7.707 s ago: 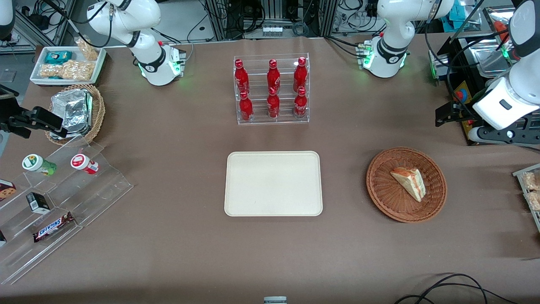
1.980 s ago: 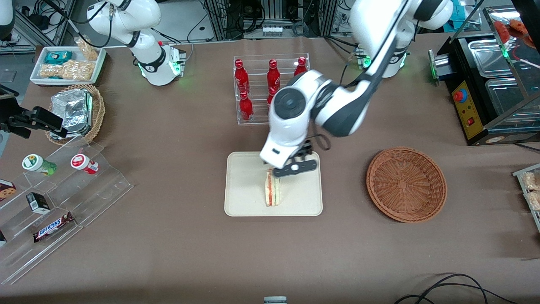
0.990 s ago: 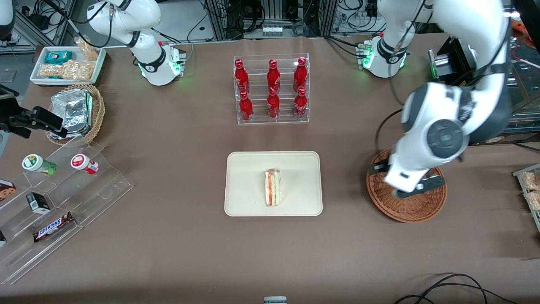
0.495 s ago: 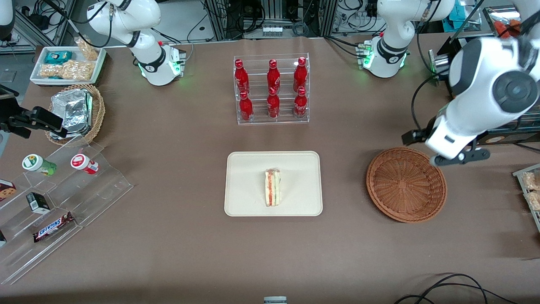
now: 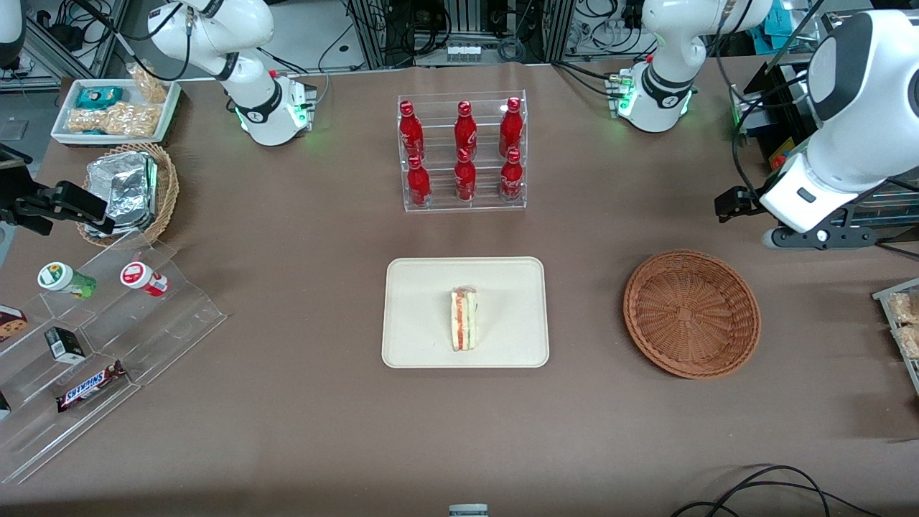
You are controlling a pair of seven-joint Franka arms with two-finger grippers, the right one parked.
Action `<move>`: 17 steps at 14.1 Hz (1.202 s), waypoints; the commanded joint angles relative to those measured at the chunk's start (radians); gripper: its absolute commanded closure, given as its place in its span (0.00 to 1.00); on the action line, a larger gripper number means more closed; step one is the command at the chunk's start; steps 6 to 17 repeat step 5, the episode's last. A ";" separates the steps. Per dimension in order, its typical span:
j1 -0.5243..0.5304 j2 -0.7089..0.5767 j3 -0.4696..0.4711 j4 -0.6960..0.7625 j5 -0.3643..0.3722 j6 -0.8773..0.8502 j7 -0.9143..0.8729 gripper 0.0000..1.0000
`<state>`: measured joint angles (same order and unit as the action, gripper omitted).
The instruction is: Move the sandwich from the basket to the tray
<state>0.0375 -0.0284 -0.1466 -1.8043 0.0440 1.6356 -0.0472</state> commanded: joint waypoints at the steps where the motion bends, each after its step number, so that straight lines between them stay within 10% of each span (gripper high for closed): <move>1: -0.005 -0.015 0.050 0.023 -0.009 0.013 0.096 0.00; 17: -0.030 0.005 0.082 0.061 -0.013 0.013 0.122 0.00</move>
